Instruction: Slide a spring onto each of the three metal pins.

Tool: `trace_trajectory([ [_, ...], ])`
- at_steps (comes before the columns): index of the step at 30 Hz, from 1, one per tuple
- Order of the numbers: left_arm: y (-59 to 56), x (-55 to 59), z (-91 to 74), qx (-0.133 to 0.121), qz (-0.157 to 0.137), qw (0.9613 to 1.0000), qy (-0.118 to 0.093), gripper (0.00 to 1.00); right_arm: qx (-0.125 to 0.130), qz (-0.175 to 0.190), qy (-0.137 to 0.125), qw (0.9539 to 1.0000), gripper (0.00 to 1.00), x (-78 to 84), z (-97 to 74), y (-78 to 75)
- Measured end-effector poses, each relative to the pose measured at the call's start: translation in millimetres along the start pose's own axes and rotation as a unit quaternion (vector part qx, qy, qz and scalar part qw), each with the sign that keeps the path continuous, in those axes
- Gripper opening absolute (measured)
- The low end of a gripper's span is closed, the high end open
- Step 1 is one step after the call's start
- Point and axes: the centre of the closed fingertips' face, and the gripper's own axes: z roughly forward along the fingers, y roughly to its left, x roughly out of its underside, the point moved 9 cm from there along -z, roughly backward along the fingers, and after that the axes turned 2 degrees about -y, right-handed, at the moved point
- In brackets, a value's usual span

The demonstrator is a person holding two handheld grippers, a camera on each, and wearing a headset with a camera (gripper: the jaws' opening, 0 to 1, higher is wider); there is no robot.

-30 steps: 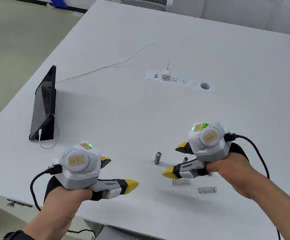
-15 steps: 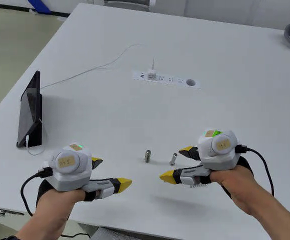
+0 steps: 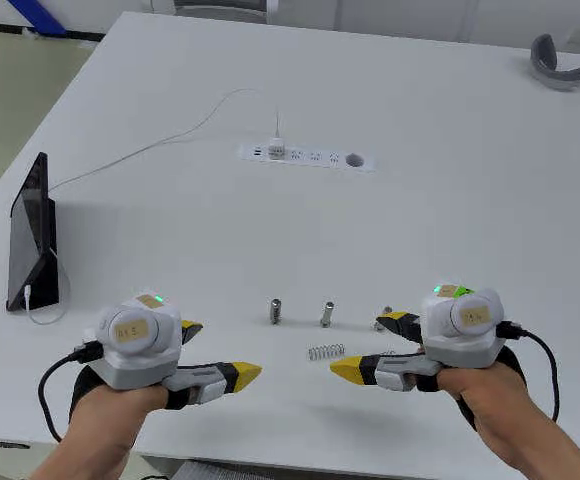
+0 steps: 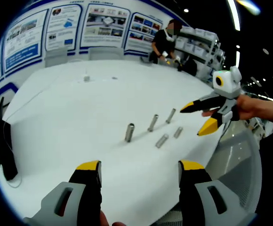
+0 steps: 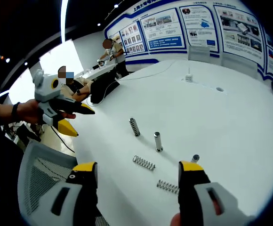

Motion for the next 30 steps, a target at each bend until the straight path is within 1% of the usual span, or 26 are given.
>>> trace_trajectory([
  [7, -5.9, -2.4, 6.2, 0.009, 0.007, 0.9999, 0.006, 0.68, 0.018, 0.018, -0.001, 0.9997, 0.74, 15.8, -18.6, -7.6],
  [12, -12.1, -4.1, 12.5, 0.019, 0.014, 0.9997, 0.012, 0.69, 0.025, 0.027, 0.000, 0.9993, 0.75, 23.5, -27.9, -11.5],
  [16, -16.4, -5.3, 18.5, 0.026, 0.020, 0.9993, 0.017, 0.69, 0.029, 0.030, 0.002, 0.9991, 0.76, 26.8, -32.4, -13.7],
  [22, -25.5, -8.1, 26.2, 0.037, 0.027, 0.9987, 0.023, 0.68, 0.025, 0.030, 0.006, 0.9992, 0.78, 32.1, -36.2, -14.6],
  [27, -29.0, -9.0, 30.8, 0.042, 0.031, 0.9983, 0.026, 0.69, 0.022, 0.030, 0.012, 0.9992, 0.79, 36.9, -37.6, -13.0],
  [30, -31.2, -9.2, 33.9, 0.047, 0.034, 0.9979, 0.030, 0.68, 0.021, 0.035, 0.011, 0.9991, 0.79, 38.9, -38.7, -12.2],
])
